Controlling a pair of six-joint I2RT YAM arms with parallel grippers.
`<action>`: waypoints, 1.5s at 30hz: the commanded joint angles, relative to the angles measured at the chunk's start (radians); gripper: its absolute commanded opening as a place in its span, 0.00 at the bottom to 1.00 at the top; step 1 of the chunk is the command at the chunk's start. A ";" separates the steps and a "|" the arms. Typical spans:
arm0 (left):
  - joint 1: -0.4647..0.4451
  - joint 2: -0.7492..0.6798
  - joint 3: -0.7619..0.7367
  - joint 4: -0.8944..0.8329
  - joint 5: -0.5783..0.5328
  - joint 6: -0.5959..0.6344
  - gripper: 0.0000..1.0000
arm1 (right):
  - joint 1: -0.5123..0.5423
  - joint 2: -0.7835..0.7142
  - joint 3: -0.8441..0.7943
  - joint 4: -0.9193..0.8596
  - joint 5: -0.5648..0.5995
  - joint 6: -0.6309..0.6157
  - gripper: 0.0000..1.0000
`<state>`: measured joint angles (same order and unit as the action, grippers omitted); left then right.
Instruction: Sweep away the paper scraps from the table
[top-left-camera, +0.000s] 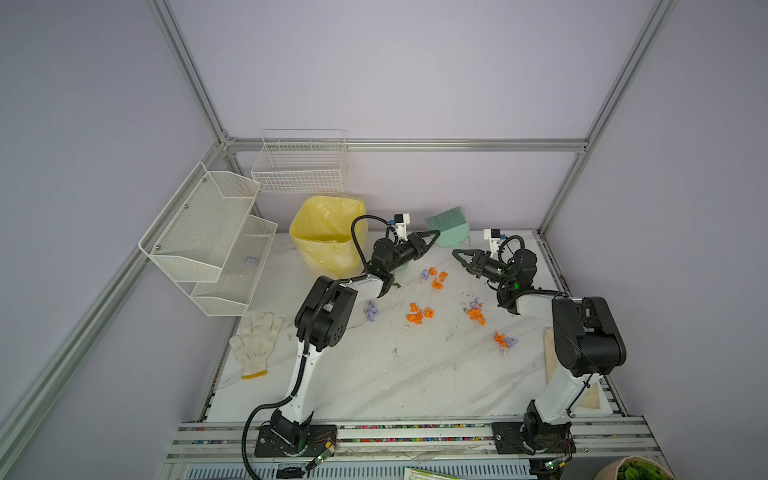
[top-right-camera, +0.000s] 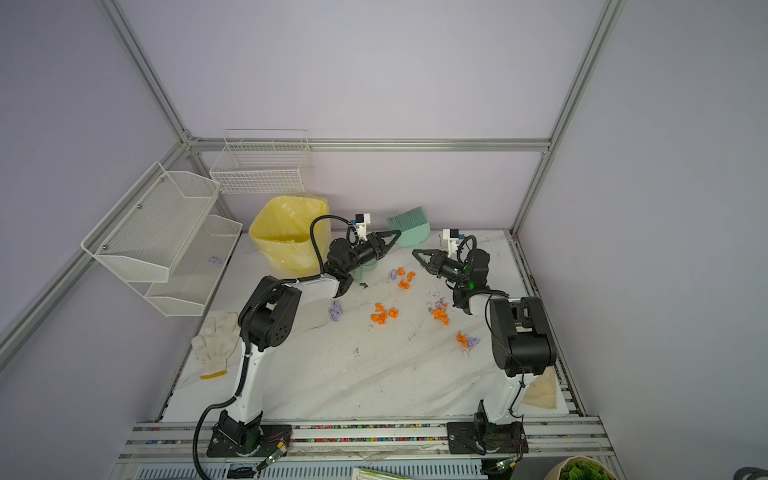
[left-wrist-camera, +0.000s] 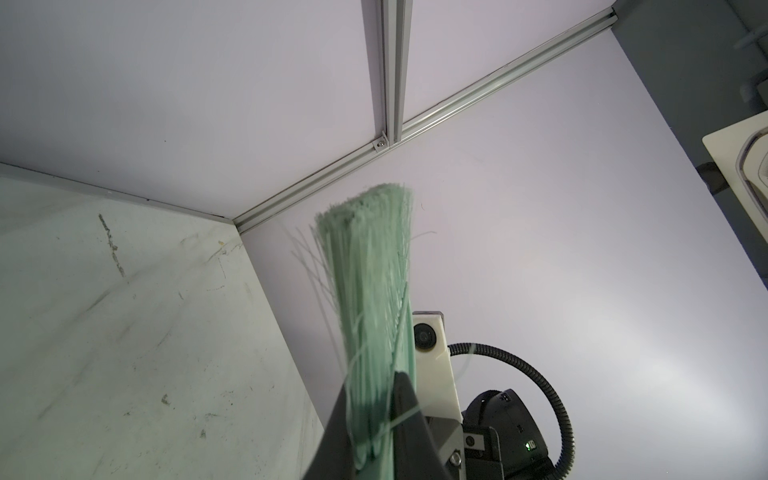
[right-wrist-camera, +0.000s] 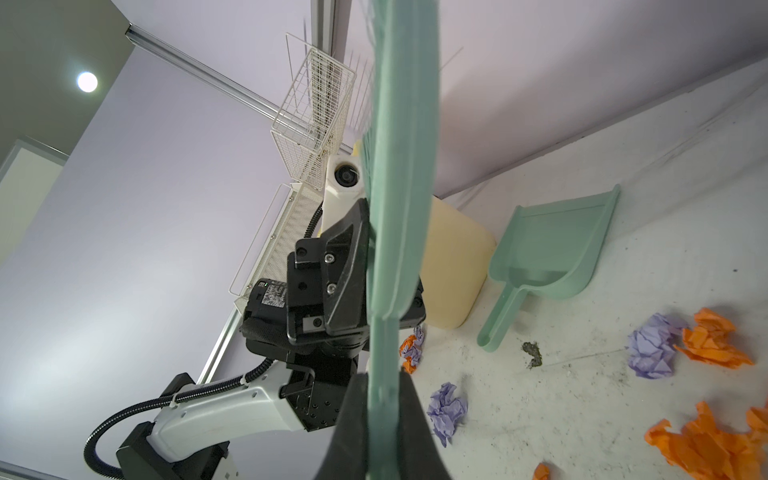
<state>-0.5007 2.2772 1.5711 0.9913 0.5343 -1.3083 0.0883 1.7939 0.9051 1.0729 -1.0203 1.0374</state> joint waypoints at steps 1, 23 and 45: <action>-0.012 0.001 0.086 0.033 0.023 -0.019 0.09 | 0.002 0.010 0.023 0.076 -0.026 -0.005 0.00; 0.000 -0.018 0.072 0.036 -0.142 -0.076 0.00 | -0.059 -0.077 -0.252 0.464 0.197 0.261 0.97; -0.025 -0.002 0.061 0.039 -0.184 -0.085 0.00 | 0.022 0.090 -0.206 0.806 0.338 0.430 0.63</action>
<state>-0.5266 2.2776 1.5764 0.9817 0.3702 -1.3766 0.1062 1.8835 0.6804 1.5723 -0.7033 1.4349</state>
